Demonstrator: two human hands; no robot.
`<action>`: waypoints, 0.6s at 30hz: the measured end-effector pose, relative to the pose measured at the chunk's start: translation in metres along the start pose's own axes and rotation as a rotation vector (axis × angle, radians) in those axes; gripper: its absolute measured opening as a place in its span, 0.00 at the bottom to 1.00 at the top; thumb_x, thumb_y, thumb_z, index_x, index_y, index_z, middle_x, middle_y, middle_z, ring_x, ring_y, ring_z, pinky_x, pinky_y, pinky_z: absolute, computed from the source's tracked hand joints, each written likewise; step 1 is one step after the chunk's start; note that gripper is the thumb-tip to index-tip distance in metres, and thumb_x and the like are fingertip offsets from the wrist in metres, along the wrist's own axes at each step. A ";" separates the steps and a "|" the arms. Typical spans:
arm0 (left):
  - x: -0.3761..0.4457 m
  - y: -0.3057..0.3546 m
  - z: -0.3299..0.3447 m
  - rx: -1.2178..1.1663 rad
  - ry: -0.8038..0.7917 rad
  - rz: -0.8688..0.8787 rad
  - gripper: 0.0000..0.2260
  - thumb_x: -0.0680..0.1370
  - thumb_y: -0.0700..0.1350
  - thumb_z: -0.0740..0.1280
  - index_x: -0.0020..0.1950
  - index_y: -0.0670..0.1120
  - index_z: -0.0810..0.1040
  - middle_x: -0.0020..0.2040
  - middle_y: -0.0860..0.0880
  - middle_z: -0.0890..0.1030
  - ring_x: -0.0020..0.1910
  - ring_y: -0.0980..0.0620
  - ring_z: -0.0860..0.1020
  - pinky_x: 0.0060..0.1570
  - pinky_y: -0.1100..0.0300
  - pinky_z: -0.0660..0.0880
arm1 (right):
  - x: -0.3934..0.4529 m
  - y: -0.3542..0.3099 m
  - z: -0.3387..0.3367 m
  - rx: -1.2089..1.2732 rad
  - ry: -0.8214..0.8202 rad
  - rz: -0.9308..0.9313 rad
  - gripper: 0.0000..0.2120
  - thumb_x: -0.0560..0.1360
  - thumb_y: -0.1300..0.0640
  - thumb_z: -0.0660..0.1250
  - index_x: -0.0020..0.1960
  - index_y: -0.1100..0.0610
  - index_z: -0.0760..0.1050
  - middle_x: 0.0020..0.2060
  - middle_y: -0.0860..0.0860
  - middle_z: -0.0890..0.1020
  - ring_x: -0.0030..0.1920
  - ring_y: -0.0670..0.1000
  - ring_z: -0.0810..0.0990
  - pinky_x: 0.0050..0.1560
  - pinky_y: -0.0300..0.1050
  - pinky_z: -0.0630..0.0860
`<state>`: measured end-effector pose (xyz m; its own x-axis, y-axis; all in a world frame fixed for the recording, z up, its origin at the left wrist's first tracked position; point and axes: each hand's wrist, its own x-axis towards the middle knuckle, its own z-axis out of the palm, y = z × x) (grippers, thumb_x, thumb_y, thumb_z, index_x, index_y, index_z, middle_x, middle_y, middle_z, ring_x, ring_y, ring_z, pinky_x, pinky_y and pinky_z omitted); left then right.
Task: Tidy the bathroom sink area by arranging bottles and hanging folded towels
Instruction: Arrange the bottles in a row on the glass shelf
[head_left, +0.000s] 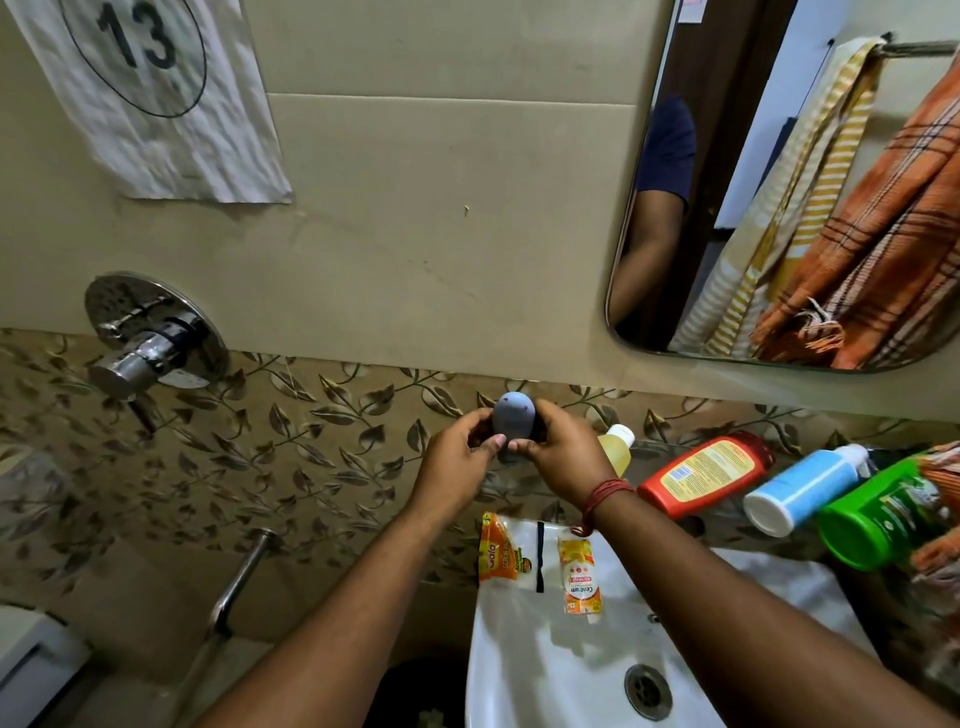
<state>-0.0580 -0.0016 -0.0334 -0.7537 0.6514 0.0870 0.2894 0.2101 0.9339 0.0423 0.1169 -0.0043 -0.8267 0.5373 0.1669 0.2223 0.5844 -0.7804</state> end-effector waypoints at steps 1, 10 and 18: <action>0.001 0.000 -0.001 0.010 -0.006 0.004 0.18 0.80 0.42 0.67 0.71 0.49 0.74 0.63 0.51 0.81 0.63 0.54 0.78 0.64 0.49 0.77 | 0.000 0.000 0.000 -0.013 -0.007 0.004 0.20 0.75 0.59 0.71 0.65 0.53 0.73 0.58 0.51 0.81 0.58 0.49 0.78 0.58 0.41 0.74; -0.039 0.003 -0.010 0.017 0.304 0.248 0.08 0.83 0.45 0.63 0.61 0.52 0.76 0.55 0.53 0.80 0.54 0.59 0.78 0.46 0.67 0.75 | -0.018 0.010 -0.061 -0.315 0.146 -0.173 0.13 0.77 0.58 0.69 0.60 0.53 0.76 0.57 0.50 0.80 0.57 0.51 0.78 0.54 0.44 0.76; -0.062 0.027 0.058 0.525 -0.141 0.440 0.19 0.80 0.44 0.65 0.71 0.52 0.69 0.68 0.54 0.72 0.65 0.54 0.72 0.61 0.57 0.74 | -0.042 0.034 -0.088 -0.955 -0.080 -0.273 0.22 0.75 0.62 0.69 0.67 0.49 0.73 0.61 0.51 0.79 0.59 0.55 0.76 0.59 0.50 0.74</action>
<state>0.0302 0.0060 -0.0335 -0.4275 0.8377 0.3398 0.8240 0.2065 0.5276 0.1297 0.1680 0.0158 -0.9362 0.2894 0.1996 0.3127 0.9450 0.0964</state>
